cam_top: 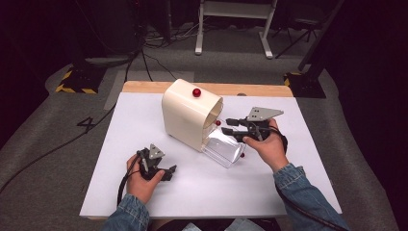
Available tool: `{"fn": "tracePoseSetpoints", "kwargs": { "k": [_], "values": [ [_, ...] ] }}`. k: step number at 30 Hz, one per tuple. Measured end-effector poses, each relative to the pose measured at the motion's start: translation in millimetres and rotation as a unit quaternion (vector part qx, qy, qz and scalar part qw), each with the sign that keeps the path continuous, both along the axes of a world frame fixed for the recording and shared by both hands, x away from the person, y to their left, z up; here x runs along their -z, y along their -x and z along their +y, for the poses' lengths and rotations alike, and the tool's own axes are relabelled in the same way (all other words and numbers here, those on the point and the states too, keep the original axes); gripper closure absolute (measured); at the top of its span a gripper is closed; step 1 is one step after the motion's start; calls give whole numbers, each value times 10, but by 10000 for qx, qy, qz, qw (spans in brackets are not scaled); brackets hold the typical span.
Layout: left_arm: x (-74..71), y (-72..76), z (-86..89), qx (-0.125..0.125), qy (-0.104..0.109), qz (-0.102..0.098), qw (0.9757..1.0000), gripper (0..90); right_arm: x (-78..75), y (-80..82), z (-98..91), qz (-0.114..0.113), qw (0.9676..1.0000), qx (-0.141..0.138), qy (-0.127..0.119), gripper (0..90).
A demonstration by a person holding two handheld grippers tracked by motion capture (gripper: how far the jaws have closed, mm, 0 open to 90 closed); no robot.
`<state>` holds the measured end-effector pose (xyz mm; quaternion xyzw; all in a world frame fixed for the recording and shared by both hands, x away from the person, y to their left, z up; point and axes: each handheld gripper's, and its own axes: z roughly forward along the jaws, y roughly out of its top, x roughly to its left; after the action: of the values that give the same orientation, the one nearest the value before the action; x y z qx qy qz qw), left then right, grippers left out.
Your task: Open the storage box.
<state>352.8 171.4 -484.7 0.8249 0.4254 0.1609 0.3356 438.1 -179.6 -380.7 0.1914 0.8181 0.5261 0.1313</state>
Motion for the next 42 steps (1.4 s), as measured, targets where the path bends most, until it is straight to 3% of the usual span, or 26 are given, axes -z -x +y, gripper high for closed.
{"fn": "tracePoseSetpoints", "kwargs": {
  "k": [8, 13, 16, 31, 42],
  "values": [
    [0, 0, -1, -4, 2, 0, 10000, 147, 107, -65, 123, 165, 9997, 0, -162, 598],
    [-1, 1, -1, -1, -9, 4, 10000, 147, 144, -84, 169, -39, 9998, 100, -177, 693],
    [1, 2, -2, -7, -5, -6, 10000, 148, 151, -95, 172, -50, 9997, 160, -198, 734],
    [0, 0, 0, -1, -2, 1, 10000, 148, 167, -82, 160, -89, 9994, 205, -274, 747],
    [0, -2, -1, -1, 2, -2, 10000, 147, 133, 46, -29, -49, 9994, 244, -232, 747]
  ]
}}
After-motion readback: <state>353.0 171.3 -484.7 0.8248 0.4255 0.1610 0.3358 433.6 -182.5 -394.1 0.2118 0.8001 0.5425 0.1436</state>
